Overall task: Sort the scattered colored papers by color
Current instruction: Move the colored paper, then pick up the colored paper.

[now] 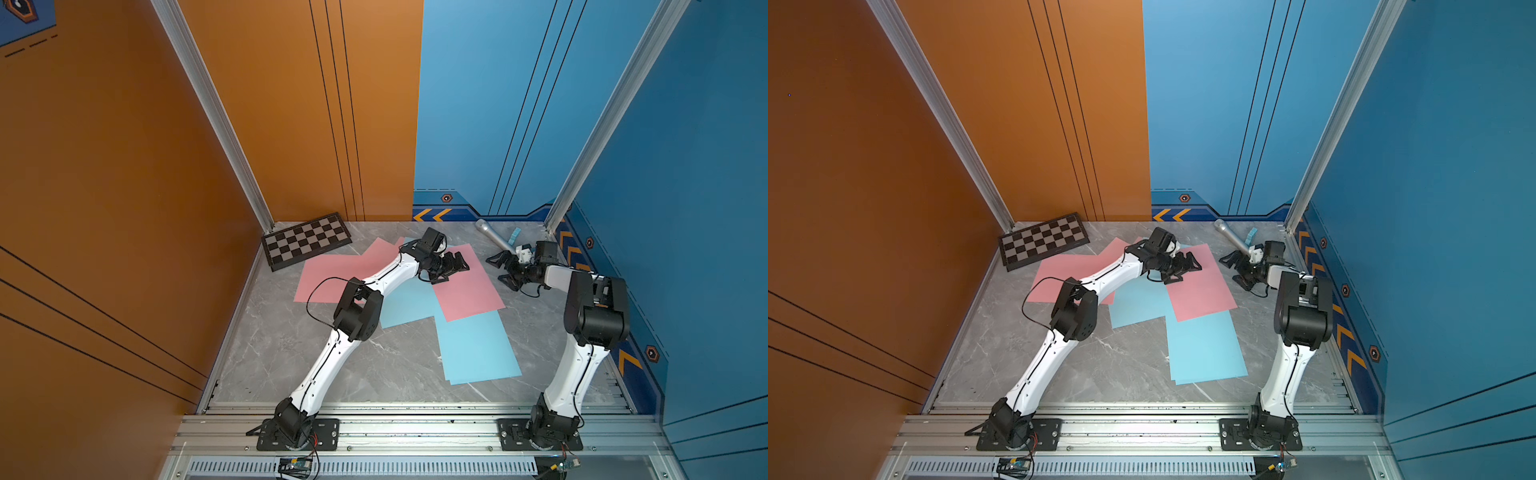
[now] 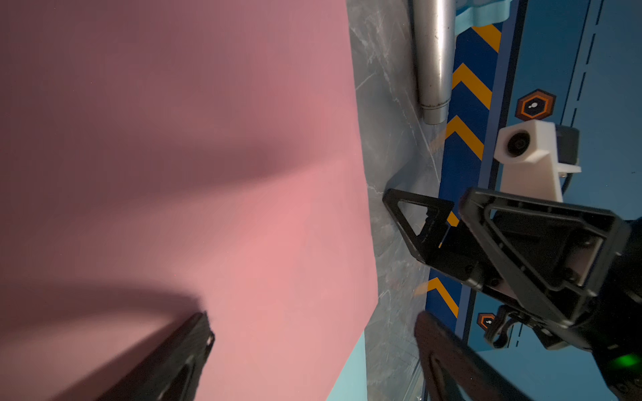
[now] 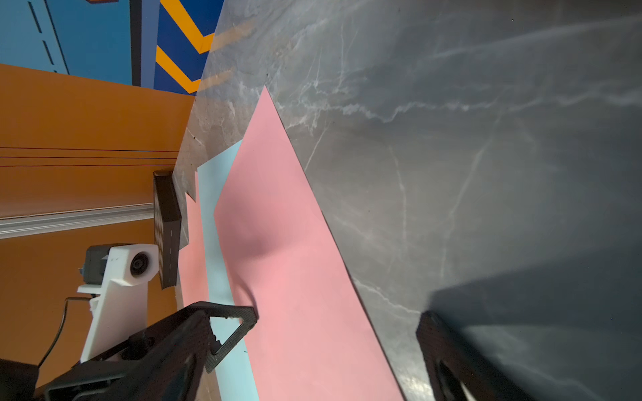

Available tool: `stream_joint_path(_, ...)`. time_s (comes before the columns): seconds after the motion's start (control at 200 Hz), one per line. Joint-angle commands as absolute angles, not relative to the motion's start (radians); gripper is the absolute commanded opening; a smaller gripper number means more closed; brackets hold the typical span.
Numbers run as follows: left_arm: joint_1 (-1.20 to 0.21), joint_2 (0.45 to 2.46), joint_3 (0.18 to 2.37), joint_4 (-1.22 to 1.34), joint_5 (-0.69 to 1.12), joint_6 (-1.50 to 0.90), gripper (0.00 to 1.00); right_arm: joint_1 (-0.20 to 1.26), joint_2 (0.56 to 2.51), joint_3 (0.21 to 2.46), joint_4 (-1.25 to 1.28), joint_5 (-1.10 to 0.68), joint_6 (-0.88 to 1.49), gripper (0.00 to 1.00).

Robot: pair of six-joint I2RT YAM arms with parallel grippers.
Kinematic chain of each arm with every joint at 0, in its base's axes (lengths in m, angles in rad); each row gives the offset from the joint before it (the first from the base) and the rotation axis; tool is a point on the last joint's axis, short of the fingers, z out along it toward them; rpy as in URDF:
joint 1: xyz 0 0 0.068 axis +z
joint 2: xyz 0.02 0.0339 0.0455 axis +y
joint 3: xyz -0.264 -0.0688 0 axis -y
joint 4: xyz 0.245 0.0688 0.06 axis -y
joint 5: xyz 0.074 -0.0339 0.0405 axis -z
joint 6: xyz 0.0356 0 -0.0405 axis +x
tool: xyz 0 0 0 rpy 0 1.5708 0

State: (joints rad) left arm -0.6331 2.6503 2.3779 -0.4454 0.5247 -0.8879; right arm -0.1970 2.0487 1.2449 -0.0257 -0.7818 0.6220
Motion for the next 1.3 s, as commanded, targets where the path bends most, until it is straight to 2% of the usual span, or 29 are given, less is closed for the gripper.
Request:
stream_joint_path(0.0,-0.622,2.688,2.406,-0.460,0.540,-0.894,0.94,-0.189,2.100,1.194,0.000,-0.856,0.711,0.91)
stream_joint_path(0.16,-0.620,2.691,2.407,-0.459,0.543,-0.894,0.94,-0.161,2.090,1.211,-0.051,-0.851,0.668,0.90)
stream_joint_path(0.23,-0.618,2.684,2.412,-0.460,0.544,-0.888,0.93,-0.141,2.082,1.221,-0.122,-0.785,0.614,0.90)
stream_joint_path(0.41,-0.608,2.559,2.355,-0.460,0.467,-0.805,0.94,-0.133,2.081,1.217,-0.171,-0.726,0.575,0.91)
stream_joint_path(0.716,-0.570,2.346,2.090,-0.498,0.303,-0.705,0.96,-0.097,2.080,1.223,-0.205,-0.671,0.546,0.91)
stream_joint_path(0.891,-0.554,2.341,1.984,-0.498,0.293,-0.727,0.95,-0.089,2.082,1.230,-0.208,-0.667,0.545,0.91)
stream_joint_path(1.291,-0.559,2.405,2.000,-0.498,0.298,-0.759,0.95,-0.075,2.091,1.226,-0.195,-0.676,0.558,0.91)
